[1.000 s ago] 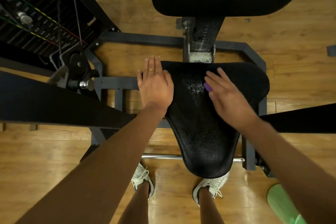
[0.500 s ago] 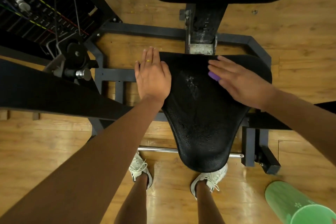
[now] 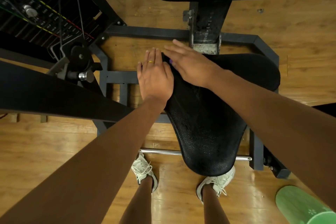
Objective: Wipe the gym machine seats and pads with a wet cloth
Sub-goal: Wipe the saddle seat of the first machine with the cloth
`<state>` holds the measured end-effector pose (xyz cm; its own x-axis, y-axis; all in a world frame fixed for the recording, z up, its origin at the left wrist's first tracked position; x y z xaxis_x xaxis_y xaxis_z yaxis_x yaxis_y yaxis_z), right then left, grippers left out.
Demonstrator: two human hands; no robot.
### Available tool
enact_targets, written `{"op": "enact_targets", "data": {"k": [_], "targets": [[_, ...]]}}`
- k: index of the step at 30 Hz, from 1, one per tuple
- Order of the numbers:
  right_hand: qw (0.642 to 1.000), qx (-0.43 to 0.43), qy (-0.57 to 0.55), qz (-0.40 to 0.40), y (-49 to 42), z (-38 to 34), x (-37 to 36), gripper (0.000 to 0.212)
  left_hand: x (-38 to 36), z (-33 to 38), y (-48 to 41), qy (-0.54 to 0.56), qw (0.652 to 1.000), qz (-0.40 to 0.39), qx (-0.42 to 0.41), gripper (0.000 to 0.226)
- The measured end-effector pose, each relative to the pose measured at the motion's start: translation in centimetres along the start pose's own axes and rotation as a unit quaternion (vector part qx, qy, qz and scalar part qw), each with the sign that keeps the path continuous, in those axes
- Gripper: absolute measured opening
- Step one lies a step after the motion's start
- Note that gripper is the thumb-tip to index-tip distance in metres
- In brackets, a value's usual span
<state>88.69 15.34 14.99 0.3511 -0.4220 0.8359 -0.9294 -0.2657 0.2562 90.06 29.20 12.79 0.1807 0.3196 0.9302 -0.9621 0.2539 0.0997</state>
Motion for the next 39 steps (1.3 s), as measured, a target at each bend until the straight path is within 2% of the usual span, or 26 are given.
{"op": "enact_targets", "data": {"k": [3,10,12,17,21,23,26,28,30,32,34,36,39], "targets": [[1.000,0.004,0.004,-0.001,1.9,1.5,0.3,0.050,0.1,0.0,0.0,0.001,1.000,0.002,-0.004,0.056],[0.998,-0.062,0.008,-0.025,17.3,6.9,2.9,0.055,0.3,0.5,0.3,0.005,1.000,0.000,-0.006,0.056],[0.997,-0.066,0.020,-0.023,19.0,7.6,3.2,0.052,0.3,0.5,0.3,0.008,1.000,0.002,-0.007,0.056],[1.000,0.016,0.007,0.002,11.7,4.6,1.6,0.048,0.2,0.5,0.3,0.011,1.000,0.009,-0.007,0.054],[1.000,0.005,-0.014,-0.017,2.9,0.7,0.7,0.049,0.2,0.3,0.2,0.020,1.000,0.011,0.001,0.053],[1.000,0.004,-0.003,-0.022,1.6,0.4,0.6,0.049,0.2,0.3,0.1,0.024,1.000,0.011,0.004,0.053],[1.000,0.007,0.013,-0.024,4.3,2.3,1.3,0.051,0.2,0.2,0.0,0.020,1.000,0.013,-0.001,0.053],[0.999,-0.042,0.020,-0.016,7.8,4.5,1.8,0.051,0.2,0.1,0.1,0.019,1.000,0.014,-0.001,0.053],[0.990,-0.136,0.011,0.019,11.5,6.1,2.2,0.050,0.2,0.1,0.2,0.020,1.000,0.013,-0.002,0.053],[0.967,-0.245,-0.011,0.073,13.7,5.7,1.8,0.048,0.3,0.1,0.1,0.019,1.000,0.015,-0.004,0.053],[0.940,-0.317,-0.030,0.120,13.7,3.4,0.8,0.046,0.3,0.0,0.2,0.018,1.000,0.014,-0.003,0.054],[0.934,-0.325,-0.028,0.145,13.0,-0.3,-0.4,0.045,0.3,0.1,0.3,0.023,1.000,0.011,0.002,0.053],[0.959,-0.253,0.008,0.126,13.3,-7.1,-3.6,0.047,0.4,0.4,0.4,0.027,1.000,0.009,0.000,0.053]]}}
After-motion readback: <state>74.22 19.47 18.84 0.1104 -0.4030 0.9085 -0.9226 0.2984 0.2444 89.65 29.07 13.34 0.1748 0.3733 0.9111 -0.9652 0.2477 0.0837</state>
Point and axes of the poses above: each hand's wrist, its own y-axis away from the middle knuckle, its own x-axis out of the back of the hand, z = x × y, the point moved 2 cm from there along -y, towards the middle knuckle, and after that the axes turned 4 degrees about y, right-handed, at the moved point
